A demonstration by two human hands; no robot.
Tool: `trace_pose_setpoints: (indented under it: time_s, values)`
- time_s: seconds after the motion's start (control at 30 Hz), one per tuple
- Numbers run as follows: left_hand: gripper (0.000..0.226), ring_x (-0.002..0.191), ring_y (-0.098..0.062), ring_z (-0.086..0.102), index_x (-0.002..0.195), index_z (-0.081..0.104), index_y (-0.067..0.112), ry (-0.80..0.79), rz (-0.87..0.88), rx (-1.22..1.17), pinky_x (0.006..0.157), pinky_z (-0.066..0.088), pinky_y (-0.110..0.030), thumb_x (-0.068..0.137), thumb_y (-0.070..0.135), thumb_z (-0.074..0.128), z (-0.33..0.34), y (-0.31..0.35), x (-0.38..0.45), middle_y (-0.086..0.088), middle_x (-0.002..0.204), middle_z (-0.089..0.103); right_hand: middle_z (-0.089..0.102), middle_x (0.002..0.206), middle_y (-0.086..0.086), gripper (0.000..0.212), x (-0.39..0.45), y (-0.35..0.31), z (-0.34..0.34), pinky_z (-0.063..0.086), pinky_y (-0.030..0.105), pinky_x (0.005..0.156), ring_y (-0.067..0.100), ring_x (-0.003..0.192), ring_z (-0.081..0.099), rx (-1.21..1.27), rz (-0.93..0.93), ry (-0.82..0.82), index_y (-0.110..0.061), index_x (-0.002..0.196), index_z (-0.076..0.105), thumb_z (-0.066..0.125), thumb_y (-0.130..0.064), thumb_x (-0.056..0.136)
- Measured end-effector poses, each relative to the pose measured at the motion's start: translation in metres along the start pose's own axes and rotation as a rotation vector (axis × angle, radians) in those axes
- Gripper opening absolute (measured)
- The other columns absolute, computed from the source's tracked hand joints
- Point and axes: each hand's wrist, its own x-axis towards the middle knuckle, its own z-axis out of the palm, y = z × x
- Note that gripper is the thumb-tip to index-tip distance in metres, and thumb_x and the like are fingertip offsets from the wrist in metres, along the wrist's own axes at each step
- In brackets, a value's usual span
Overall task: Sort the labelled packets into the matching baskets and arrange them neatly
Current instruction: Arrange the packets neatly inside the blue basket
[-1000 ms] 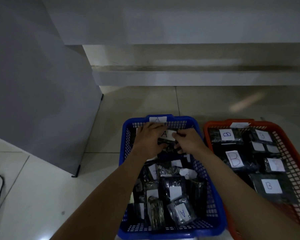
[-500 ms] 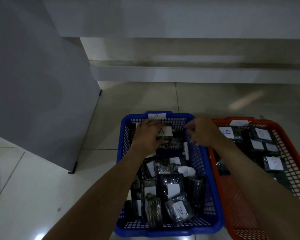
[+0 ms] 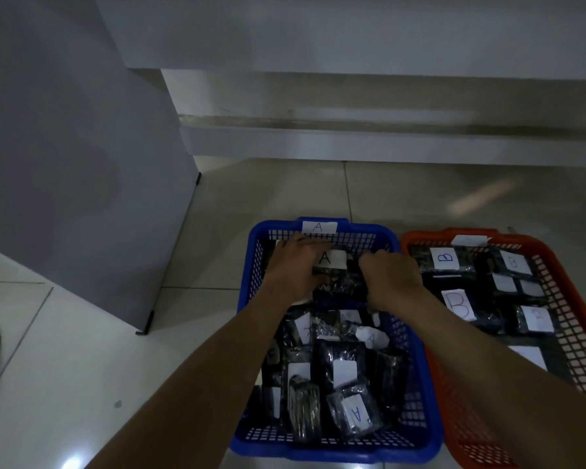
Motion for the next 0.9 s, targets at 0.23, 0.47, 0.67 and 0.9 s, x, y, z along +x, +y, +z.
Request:
trace_pose_setpoints:
  time_s: [0.23, 0.47, 0.67, 0.9]
  values:
    - [0.072, 0.141, -0.022, 0.033, 0.143, 0.048, 0.028, 0.009, -0.02, -0.045, 0.117, 0.022, -0.04, 0.079, 0.04, 0.078, 0.002, -0.003, 0.001, 0.004, 0.149, 0.048, 0.067, 0.107, 0.006, 0.01, -0.007, -0.01, 0.001, 0.043, 0.031, 0.067, 0.023, 0.097, 0.066, -0.161, -0.025, -0.097, -0.014, 0.105, 0.062, 0.061, -0.013, 0.095]
    - [0.073, 0.137, -0.024, 0.039, 0.14, 0.051, 0.026, 0.036, -0.006, -0.1, 0.116, 0.028, -0.043, 0.075, 0.041, 0.08, 0.007, -0.006, 0.001, 0.002, 0.143, 0.054, 0.051, 0.08, -0.001, 0.02, -0.012, 0.001, 0.005, 0.046, 0.031, 0.06, 0.018, 0.075, 0.056, 0.058, -0.002, -0.067, -0.015, 0.088, 0.05, 0.07, -0.014, 0.084]
    - [0.075, 0.136, -0.023, 0.04, 0.137, 0.055, 0.019, 0.085, 0.077, -0.27, 0.116, 0.024, -0.031, 0.07, 0.031, 0.086, -0.002, -0.002, -0.003, -0.001, 0.143, 0.053, 0.072, 0.078, 0.009, 0.02, -0.02, 0.049, -0.013, 0.055, 0.029, 0.056, 0.023, 0.073, 0.073, 0.877, 0.132, -0.018, -0.01, 0.086, 0.068, 0.083, -0.002, 0.076]
    - [0.108, 0.137, -0.013, 0.032, 0.15, 0.033, 0.03, -0.027, 0.267, -0.332, 0.112, 0.024, -0.032, 0.059, 0.047, 0.089, -0.016, 0.052, -0.015, 0.008, 0.15, 0.042, 0.075, 0.1, 0.017, 0.028, -0.011, 0.075, -0.023, 0.062, 0.033, 0.072, 0.024, 0.086, 0.076, 1.354, 0.175, -0.107, -0.005, 0.11, 0.067, 0.077, -0.002, 0.084]
